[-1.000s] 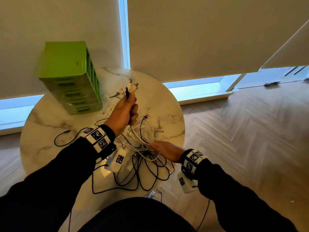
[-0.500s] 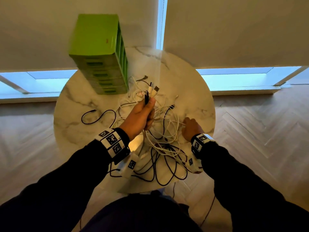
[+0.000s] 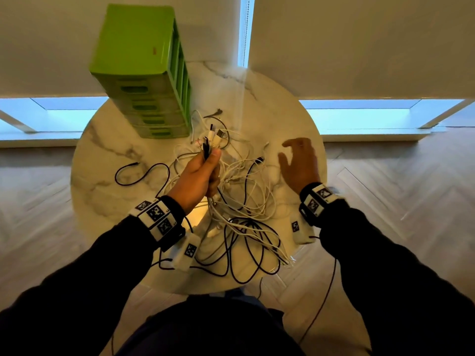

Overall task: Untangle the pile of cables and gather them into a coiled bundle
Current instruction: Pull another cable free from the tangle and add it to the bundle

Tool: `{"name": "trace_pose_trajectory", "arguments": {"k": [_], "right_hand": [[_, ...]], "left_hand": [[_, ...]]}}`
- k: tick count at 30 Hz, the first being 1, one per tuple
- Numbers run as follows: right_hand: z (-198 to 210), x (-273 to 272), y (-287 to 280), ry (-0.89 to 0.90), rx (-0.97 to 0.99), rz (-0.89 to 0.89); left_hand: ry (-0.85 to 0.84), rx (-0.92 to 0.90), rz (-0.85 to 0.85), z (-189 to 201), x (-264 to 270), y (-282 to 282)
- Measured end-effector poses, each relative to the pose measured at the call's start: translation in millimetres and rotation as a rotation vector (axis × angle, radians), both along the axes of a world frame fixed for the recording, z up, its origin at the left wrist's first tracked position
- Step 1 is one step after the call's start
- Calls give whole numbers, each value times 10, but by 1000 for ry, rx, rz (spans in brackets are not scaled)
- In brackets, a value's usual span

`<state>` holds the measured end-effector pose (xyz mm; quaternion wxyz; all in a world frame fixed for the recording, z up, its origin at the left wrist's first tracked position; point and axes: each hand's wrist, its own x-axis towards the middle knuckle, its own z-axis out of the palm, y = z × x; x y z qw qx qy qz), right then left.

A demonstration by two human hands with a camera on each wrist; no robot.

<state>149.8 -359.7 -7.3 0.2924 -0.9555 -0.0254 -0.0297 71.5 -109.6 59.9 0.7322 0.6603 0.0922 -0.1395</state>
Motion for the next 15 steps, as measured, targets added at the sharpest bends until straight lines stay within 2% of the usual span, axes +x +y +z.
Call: {"name": "trace_pose_trajectory", "arguments": {"k": [1,2,3,5,6,8,11,13,15], "right_hand": [[55,-49,169,-16,75,101],[90,-120,353,49,142,211],[77,-191,522,179,166,322],[-81,-306,807,417,86,458],[-199,-341,918,479,22,445],[-374,-368,1042,540,-62,304],[-521,-345,1174,563,-147,151],[-575,-332,1180,533,-127,115],[-609,-345,1181,497,-46,163]], "left_hand": [[4,1,7,-12,3,4],[6,6,11,-20,0,14],[8,11,14,-27,-7,25],[9,13,18,-47,-31,54],[10,17,21,-55,-51,78],[12,29,21,-71,-96,113],[18,48,38,-104,-180,206],[26,60,42,-120,-223,237],[22,66,51,-141,-268,275]]}}
